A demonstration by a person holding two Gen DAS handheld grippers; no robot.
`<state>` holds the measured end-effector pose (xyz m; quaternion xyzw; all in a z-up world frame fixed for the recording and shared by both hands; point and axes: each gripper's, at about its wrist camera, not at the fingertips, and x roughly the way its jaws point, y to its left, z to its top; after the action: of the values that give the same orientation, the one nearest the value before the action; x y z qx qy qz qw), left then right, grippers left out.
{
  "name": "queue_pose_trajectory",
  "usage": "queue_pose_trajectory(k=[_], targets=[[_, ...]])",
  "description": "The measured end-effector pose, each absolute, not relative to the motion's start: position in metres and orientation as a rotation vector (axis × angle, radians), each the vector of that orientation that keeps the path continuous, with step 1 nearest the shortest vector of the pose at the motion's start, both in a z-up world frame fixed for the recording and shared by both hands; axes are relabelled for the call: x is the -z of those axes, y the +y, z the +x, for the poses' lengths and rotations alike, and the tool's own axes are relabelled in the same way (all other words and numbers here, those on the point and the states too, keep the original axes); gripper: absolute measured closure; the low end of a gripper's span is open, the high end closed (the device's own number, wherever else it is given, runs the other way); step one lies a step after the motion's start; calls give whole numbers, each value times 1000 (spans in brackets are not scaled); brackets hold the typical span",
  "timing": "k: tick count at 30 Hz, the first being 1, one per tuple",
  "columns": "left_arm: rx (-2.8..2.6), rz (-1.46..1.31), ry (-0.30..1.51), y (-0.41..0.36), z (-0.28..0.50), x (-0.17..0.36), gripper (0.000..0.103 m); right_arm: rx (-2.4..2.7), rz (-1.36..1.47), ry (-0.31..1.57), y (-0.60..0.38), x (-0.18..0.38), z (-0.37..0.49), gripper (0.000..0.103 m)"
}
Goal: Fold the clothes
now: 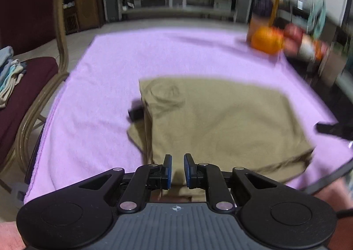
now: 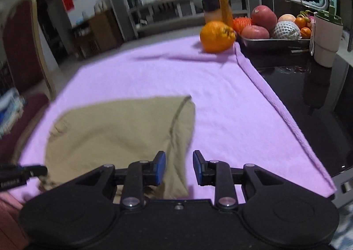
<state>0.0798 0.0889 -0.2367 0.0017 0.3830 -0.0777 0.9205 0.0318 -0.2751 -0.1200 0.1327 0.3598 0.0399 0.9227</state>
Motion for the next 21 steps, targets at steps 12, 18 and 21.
queue_pose_trajectory(k=[12,18,21], targets=[[88,-147,916,85,164,267,93,-372,845,858,-246,180,102,85],[111,-10,958,83,129,267,91,-229,874,936,-278,200,85,102],[122,59,876,83,102,249,91,-150,874,853,-305,179,56,79]])
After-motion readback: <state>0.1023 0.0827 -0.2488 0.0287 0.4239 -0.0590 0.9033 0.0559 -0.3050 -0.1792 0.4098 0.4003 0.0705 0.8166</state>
